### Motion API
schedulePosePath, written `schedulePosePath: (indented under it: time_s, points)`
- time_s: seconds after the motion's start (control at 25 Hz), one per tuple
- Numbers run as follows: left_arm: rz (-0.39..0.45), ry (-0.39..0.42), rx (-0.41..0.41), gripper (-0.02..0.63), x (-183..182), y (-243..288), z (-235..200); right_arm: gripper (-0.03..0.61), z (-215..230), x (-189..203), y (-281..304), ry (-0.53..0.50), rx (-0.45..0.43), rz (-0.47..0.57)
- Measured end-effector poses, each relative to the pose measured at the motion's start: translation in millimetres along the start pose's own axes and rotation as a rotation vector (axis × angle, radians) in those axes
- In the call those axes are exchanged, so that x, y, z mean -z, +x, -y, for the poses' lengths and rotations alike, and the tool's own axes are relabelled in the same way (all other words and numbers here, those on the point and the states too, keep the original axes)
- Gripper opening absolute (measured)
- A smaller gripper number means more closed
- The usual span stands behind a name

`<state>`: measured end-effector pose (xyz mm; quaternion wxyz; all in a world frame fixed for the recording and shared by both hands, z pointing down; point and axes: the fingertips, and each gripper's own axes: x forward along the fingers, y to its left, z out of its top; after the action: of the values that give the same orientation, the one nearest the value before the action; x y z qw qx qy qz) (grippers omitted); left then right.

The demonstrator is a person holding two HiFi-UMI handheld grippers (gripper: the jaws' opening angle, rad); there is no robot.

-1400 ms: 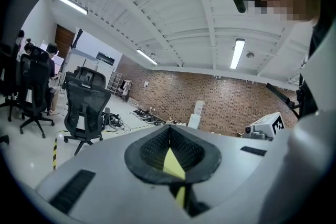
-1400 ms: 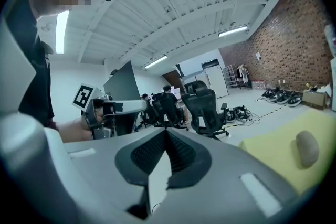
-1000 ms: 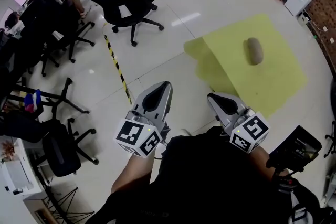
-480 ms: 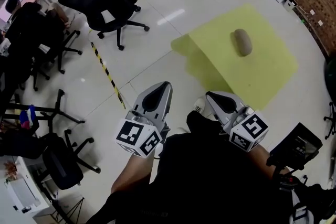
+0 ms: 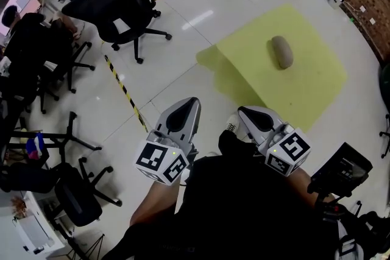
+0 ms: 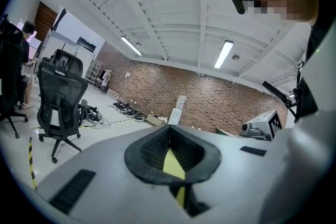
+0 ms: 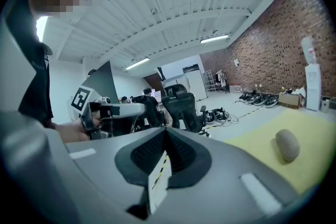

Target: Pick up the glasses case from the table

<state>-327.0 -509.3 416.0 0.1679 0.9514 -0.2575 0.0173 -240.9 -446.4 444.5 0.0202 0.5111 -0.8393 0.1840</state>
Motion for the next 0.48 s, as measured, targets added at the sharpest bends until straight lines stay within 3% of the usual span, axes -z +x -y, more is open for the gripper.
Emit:
schedulePosePath:
  time_s: [0.48]
  points:
    - [-0.027, 0.016, 0.096, 0.008, -20.4, 34.7, -7.0, 0.002, 16.0, -20.6, 10.5, 0.026, 0.08, 0.017]
